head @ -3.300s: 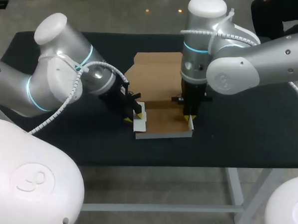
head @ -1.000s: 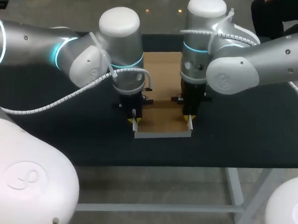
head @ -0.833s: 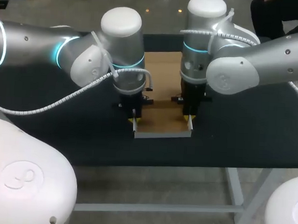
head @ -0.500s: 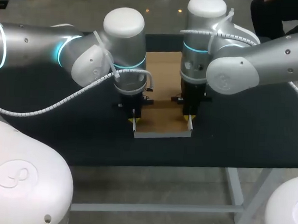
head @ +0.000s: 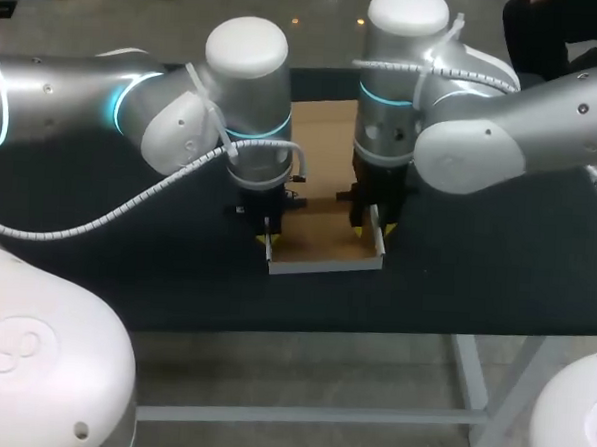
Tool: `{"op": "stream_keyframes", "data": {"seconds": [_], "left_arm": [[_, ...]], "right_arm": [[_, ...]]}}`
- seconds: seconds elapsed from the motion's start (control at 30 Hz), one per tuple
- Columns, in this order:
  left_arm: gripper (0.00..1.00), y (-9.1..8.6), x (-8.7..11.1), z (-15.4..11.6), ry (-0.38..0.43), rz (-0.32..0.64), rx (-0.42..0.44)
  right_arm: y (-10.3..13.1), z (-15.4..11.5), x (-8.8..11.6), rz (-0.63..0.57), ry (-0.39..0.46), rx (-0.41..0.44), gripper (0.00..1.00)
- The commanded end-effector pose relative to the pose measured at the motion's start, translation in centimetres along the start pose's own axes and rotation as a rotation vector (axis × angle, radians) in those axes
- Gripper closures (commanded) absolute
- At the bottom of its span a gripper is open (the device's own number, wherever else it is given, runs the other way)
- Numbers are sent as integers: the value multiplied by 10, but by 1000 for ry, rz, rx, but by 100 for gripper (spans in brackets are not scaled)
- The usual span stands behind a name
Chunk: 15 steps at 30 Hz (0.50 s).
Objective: Assemble the packaging by folding the flat box into shape, placing the metal phone stand inside, and closing the box properly
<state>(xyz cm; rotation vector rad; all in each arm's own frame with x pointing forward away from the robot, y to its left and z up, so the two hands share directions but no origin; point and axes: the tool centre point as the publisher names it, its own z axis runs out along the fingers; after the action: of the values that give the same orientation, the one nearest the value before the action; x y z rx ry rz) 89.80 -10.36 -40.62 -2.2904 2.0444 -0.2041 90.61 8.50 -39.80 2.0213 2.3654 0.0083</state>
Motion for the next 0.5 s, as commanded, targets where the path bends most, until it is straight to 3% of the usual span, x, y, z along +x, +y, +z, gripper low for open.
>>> {"op": "stream_keyframes", "data": {"seconds": [0.03,0.33,0.43,0.5], "left_arm": [[100,-1,-2,5,-4,-2,6],[100,-1,-3,4,-3,3,14],[100,-1,-4,4,0,7,16],[100,-1,-3,3,-1,9,18]], "right_arm": [[-14,-11,-7,-28,13,-49,0],[-28,-31,-22,-182,65,-162,0],[-39,-42,-27,-370,162,-261,0],[-42,-46,-30,-388,97,-244,0]]}}
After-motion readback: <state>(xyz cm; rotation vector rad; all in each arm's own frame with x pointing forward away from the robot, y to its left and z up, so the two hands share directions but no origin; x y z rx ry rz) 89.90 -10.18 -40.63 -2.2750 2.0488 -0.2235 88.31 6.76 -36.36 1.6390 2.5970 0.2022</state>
